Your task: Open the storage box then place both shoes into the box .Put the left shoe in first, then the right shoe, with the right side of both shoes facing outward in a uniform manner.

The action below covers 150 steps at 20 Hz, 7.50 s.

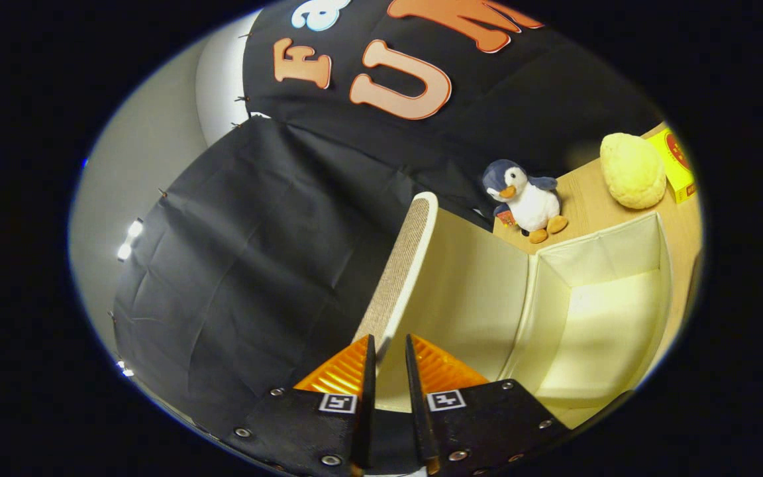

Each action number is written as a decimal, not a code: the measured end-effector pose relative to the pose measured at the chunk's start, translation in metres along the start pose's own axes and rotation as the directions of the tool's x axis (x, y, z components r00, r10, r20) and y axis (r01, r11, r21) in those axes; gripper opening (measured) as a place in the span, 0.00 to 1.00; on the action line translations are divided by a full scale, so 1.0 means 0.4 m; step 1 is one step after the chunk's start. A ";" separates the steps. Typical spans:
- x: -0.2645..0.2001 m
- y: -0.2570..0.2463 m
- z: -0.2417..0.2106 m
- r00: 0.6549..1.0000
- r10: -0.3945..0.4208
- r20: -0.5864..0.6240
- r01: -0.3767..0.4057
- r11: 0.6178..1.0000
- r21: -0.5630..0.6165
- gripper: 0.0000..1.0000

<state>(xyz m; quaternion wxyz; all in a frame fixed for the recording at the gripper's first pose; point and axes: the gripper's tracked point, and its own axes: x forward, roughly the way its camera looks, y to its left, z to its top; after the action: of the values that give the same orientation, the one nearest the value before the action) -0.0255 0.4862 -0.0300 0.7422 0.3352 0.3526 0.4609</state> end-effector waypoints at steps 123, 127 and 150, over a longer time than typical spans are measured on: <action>-0.268 -0.407 -0.027 0.623 -0.713 0.322 0.777 0.611 -0.150 0.75; -0.403 -0.447 0.022 0.559 -0.737 0.379 0.820 0.561 -0.117 0.92; -1.022 -0.876 0.080 0.309 -0.895 0.322 0.938 0.343 0.053 0.99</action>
<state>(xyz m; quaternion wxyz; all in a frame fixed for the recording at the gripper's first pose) 0.0246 -0.0186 -0.2137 0.9368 0.0847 0.3309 -0.0754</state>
